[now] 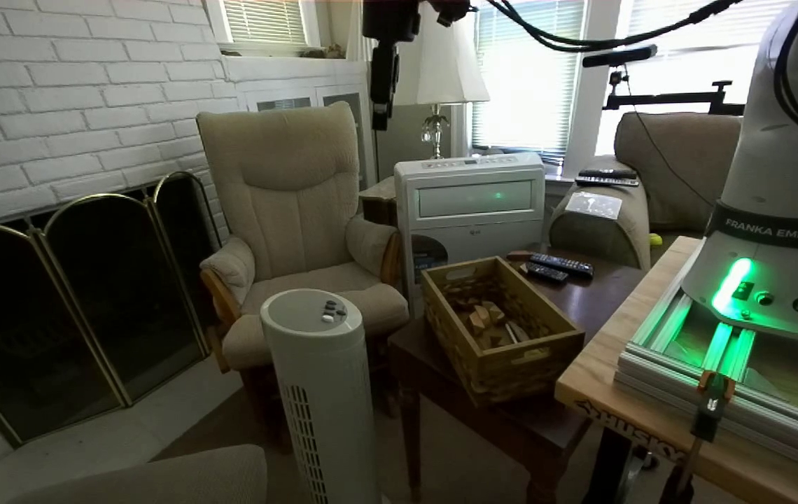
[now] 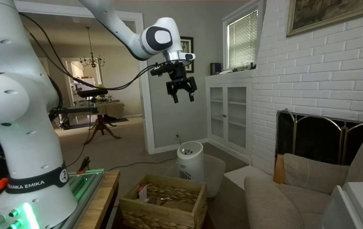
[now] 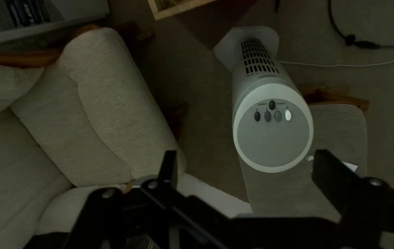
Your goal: Press a button the white device
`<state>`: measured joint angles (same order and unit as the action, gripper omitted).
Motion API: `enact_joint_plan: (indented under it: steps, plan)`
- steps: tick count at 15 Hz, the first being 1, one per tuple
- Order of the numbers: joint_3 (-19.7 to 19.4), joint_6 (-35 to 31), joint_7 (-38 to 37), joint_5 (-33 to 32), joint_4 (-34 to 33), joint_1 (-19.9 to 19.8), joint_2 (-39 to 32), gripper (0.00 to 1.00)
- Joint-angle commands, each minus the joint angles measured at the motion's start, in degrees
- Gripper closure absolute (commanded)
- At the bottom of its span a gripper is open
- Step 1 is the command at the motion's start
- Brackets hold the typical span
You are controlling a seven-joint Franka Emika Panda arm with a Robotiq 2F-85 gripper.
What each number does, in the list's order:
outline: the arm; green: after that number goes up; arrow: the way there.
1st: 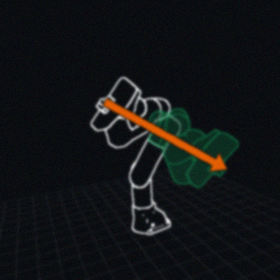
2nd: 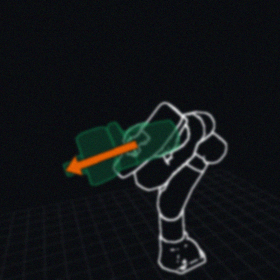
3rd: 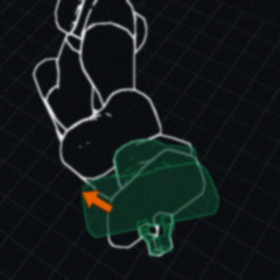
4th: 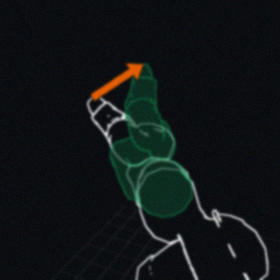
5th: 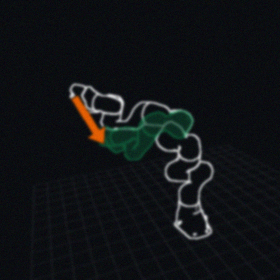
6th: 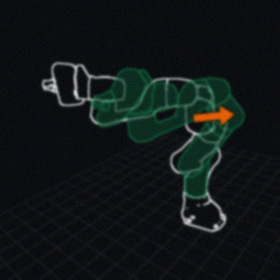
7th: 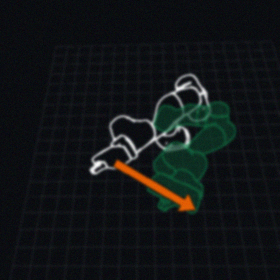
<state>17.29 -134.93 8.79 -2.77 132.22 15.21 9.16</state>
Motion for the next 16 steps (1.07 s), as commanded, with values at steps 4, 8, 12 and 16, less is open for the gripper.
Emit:
enact_joint_plan:
  steps: [4, 8, 12, 16]
  plan:
    - [0.74, -5.91, 4.42, -0.36, -5.58, 2.16, -10.62, 0.00]
    - [0.71, -5.76, 4.04, -0.59, -4.44, 2.23, -10.33, 0.00]
    - [0.43, -5.82, 2.61, -1.77, -5.02, 2.07, -11.38, 0.00]
    - [0.37, -9.13, 2.05, -2.65, -6.70, 2.35, -17.61, 0.00]
